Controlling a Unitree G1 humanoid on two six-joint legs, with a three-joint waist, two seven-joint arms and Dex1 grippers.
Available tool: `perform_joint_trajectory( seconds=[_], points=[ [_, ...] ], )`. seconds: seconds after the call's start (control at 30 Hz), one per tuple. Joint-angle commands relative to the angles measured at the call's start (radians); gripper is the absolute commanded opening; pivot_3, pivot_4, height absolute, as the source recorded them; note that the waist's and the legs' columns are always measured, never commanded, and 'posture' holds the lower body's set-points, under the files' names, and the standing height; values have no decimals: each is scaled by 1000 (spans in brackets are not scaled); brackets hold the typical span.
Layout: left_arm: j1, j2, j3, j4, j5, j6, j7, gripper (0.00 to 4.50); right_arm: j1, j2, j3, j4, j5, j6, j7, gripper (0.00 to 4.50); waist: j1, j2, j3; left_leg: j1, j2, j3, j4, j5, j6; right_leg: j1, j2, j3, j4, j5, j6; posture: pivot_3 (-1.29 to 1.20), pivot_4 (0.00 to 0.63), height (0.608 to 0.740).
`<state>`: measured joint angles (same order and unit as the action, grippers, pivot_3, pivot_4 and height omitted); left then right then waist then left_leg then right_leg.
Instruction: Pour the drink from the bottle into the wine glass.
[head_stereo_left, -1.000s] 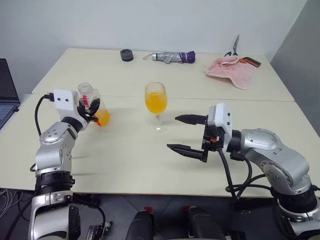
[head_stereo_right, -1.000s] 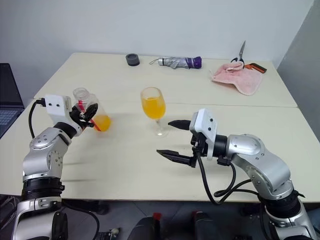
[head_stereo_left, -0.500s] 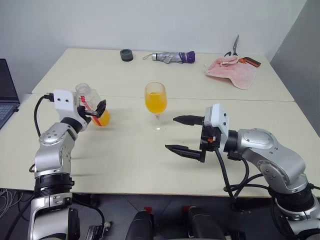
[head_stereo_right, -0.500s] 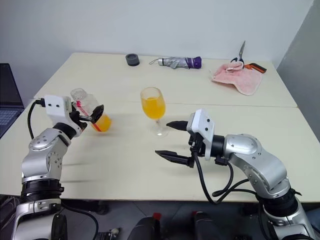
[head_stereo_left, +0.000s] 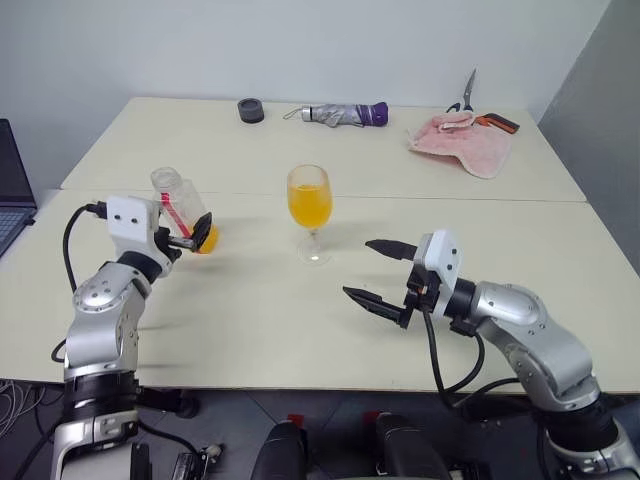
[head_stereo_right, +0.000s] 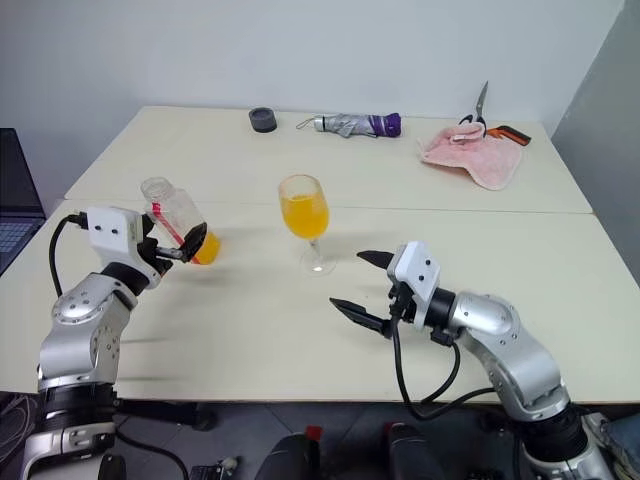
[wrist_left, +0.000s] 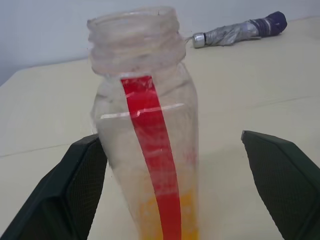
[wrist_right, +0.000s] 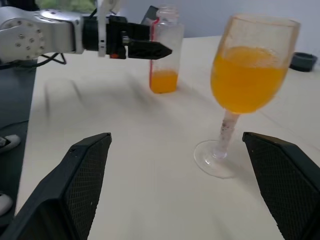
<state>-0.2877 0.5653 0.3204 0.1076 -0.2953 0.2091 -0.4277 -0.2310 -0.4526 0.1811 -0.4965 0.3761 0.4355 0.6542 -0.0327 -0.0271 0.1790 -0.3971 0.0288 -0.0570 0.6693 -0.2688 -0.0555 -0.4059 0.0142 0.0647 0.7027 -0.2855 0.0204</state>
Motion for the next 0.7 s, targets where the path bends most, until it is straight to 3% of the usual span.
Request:
perform_joint_trajectory(
  seconds=[0.03,0.27,0.5,0.7],
  points=[
    [67,-3,51,-87,-11,-8,22,4470,60,42,-27,31,-51,-114,-52,4500,0,0,0,0,0,0,-1,0,0,0,0,0,0,0,0,0,150,740],
    [219,-77,90,-251,-17,58,122,4470,177,177,-80,204,-147,-304,-197,4500,1,-1,-1,1,1,1,-3,0,0,1,-1,1,-2,0,0,0,150,740],
    [316,-140,105,-326,-39,44,133,4470,143,276,-161,363,-190,-399,-339,4500,1,-1,-1,3,0,3,-5,0,0,1,-1,2,-3,0,0,0,150,740],
    [342,-161,106,-349,-54,44,123,4470,114,293,-164,432,-208,-443,-345,4500,1,-1,-1,3,0,3,-5,0,0,1,0,3,-3,0,0,0,150,740]
  ],
)
